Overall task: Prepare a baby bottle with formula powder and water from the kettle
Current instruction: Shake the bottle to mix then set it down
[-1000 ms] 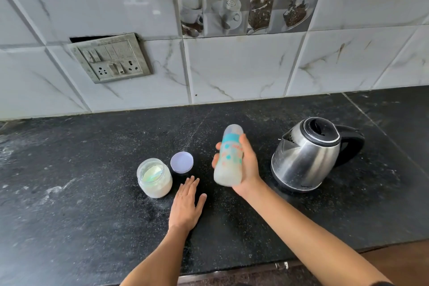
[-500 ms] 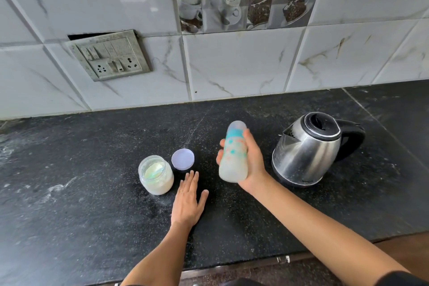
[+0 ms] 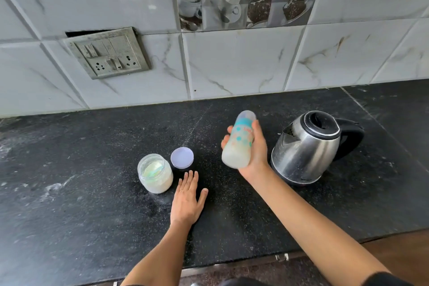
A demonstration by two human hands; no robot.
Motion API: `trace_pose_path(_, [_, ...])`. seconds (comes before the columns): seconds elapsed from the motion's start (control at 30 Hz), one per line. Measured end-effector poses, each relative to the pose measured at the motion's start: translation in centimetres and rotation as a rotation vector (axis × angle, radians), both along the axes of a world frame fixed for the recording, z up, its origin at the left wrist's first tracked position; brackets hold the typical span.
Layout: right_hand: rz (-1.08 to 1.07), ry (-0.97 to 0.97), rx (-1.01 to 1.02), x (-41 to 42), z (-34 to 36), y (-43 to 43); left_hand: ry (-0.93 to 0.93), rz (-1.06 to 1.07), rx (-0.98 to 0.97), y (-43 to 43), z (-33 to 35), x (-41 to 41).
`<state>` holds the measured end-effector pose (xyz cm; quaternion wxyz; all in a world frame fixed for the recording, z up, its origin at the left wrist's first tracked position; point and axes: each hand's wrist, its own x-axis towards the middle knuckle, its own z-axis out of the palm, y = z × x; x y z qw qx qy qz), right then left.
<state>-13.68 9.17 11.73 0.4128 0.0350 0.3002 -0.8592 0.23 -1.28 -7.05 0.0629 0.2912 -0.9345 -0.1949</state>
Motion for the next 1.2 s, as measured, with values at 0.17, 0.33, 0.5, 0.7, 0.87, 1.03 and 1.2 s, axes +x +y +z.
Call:
trace_pose_path(0.17, [0.105,0.014,0.061,0.4,-0.4,0.8,-0.003,0.010,0.008,0.1,0.2,0.0])
trace_pose_path(0.33, [-0.039,-0.120,-0.033,-0.5,0.4,0.5,0.008,0.015,0.004,0.2,0.3,0.0])
trace_pose_path(0.5, [0.181,0.089,0.083,1.1,-0.7,1.3,0.004,0.015,0.003,0.1,0.2,0.0])
trace_pose_path(0.7, [0.016,-0.084,-0.023,-0.3,0.8,0.1,0.026,0.012,-0.003,0.2,0.3,0.0])
trace_pose_path(0.87, [0.232,0.098,0.008,0.6,0.3,1.2,0.023,0.008,0.000,0.0,0.3,0.1])
trace_pose_path(1.03, [0.306,0.099,-0.182,0.4,0.9,0.9,0.013,0.021,0.007,0.1,0.4,0.0])
trace_pose_path(1.2, [0.299,0.139,-0.239,0.4,0.9,0.6,0.004,0.016,0.001,0.1,0.3,0.1])
